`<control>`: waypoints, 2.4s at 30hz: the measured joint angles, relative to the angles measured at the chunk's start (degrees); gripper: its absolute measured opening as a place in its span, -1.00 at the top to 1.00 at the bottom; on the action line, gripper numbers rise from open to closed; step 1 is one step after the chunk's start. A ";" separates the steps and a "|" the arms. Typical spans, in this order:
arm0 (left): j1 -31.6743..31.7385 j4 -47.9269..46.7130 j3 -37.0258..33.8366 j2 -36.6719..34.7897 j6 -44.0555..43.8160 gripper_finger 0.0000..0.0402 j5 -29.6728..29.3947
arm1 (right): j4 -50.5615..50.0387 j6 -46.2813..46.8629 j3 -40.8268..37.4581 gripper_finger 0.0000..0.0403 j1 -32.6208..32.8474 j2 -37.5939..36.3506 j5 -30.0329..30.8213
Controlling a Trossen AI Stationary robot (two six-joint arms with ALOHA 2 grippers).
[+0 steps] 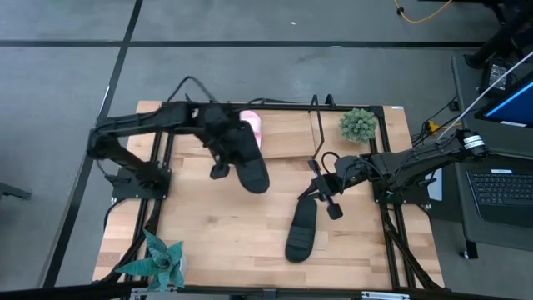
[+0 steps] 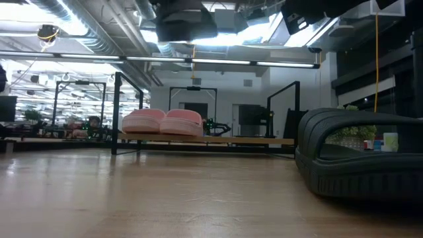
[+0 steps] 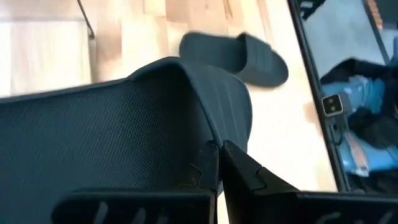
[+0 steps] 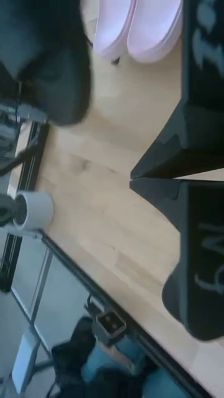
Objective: Pick and place slides into the shelf
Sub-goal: Put the left black slide on the shelf
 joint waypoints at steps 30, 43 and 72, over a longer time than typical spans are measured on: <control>17.16 -7.87 14.21 18.38 22.25 1.00 13.59 | 1.06 -7.58 0.00 0.96 -0.07 0.00 18.39; 20.84 -3.79 14.28 23.24 33.24 1.00 18.00 | 1.49 -8.56 0.00 0.96 -0.11 0.00 18.35; 21.10 -16.60 42.47 39.01 32.48 1.00 15.69 | -0.08 -8.78 0.00 0.96 -0.98 0.02 18.24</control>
